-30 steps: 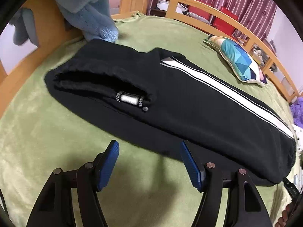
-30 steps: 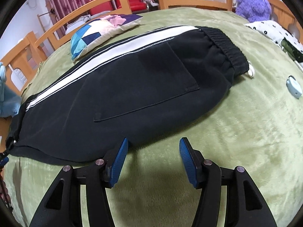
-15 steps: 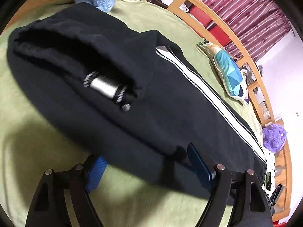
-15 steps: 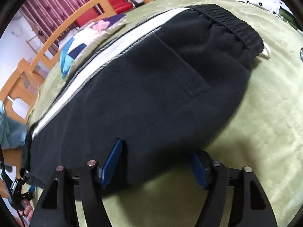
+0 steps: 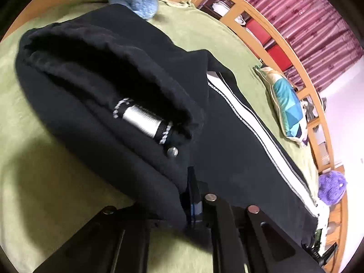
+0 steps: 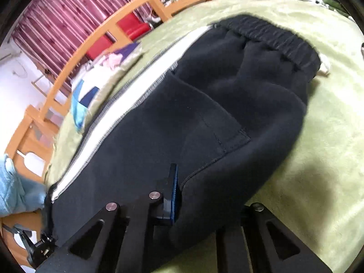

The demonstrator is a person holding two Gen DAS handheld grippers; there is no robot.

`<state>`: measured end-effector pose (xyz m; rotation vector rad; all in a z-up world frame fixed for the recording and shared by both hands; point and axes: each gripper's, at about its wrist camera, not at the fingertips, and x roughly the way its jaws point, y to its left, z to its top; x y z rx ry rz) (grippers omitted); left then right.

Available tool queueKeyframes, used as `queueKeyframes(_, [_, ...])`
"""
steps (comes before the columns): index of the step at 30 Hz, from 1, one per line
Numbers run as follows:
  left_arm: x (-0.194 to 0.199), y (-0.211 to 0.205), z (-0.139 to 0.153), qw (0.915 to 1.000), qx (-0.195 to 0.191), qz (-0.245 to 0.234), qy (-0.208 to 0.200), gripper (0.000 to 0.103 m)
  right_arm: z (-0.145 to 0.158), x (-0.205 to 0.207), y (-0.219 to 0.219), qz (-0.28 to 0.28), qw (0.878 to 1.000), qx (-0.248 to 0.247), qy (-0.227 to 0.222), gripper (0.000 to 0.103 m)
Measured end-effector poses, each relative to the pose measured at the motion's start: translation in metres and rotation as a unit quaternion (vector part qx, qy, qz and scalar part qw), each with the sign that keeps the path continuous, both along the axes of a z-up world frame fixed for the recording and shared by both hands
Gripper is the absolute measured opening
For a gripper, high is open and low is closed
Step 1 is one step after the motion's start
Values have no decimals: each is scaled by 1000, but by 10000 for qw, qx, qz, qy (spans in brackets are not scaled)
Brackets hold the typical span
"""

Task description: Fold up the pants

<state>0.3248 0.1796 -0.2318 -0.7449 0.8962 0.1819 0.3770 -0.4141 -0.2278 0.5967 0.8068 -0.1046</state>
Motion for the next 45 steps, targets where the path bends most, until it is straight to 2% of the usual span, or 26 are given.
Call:
queueKeyframes(3, [-21, -13, 16, 9996, 242, -120, -20, 8, 22, -26, 8, 91, 9991, -374, -192, 10])
queueKeyframes(5, [-38, -25, 24, 9987, 425, -267, -8, 8, 32, -48, 4, 90, 9987, -439, -246, 10])
queueKeyframes(8, [-71, -44, 28, 9974, 480, -529, 45, 8, 41, -89, -19, 40, 9989, -433, -158, 10])
queueKeyframes(15, [-164, -103, 23, 9922, 50, -1234, 193, 8, 56, -205, -93, -300, 9975, -640, 16, 10])
queueKeyframes(17, [-184, -120, 25, 9889, 2, -1480, 166, 8, 57, -233, -115, -477, 9965, -677, 134, 10])
queueKeyframes(20, [-200, -133, 27, 9858, 232, -1657, 171, 10, 48, -258, -133, -511, 9950, -715, 484, 13])
queueKeyframes(22, [-203, -135, 25, 9837, 285, -1748, 300, 13, 39, -263, -132, -286, 9937, -685, 835, 15])
queueKeyframes(23, [-204, -138, 25, 9832, 230, -1770, 375, 18, 38, -265, -130, -229, 9930, -701, 927, 18])
queueKeyframes(24, [-209, -138, 26, 9827, 213, -1787, 430, 21, 37, -272, -125, -197, 9913, -812, 1020, 19])
queueKeyframes(26, [-220, -135, 35, 9819, 362, -1822, 368, 24, 42, -284, -114, -248, 9882, -1094, 1043, 27])
queueKeyframes(28, [-234, -132, 51, 9796, 620, -1904, 172, 33, 59, -297, -96, -218, 9853, -1450, 875, 27])
queueKeyframes(30, [-242, -132, 66, 9761, 979, -1939, -74, 50, 80, -310, -83, -219, 9845, -1650, 559, 29])
queueKeyframes(31, [-248, -132, 72, 9741, 1161, -1933, -185, 52, 92, -314, -74, -223, 9839, -1736, 354, 34])
queueKeyframes(34, [-250, -130, 83, 9680, 1567, -1927, -358, 54, 124, -316, -41, -54, 9821, -1871, -213, 47])
queueKeyframes(38, [-232, -136, 74, 9676, 1531, -2000, -161, 54, 142, -303, 10, 350, 9823, -1693, -719, 52])
queueKeyframes(40, [-224, -139, 66, 9675, 1573, -1976, -147, 54, 141, -292, 33, 561, 9824, -1563, -852, 52])
queueKeyframes(45, [-198, -149, 44, 9608, 2110, -1801, 35, 52, 117, -278, 68, 882, 9778, -1496, -1171, 52])
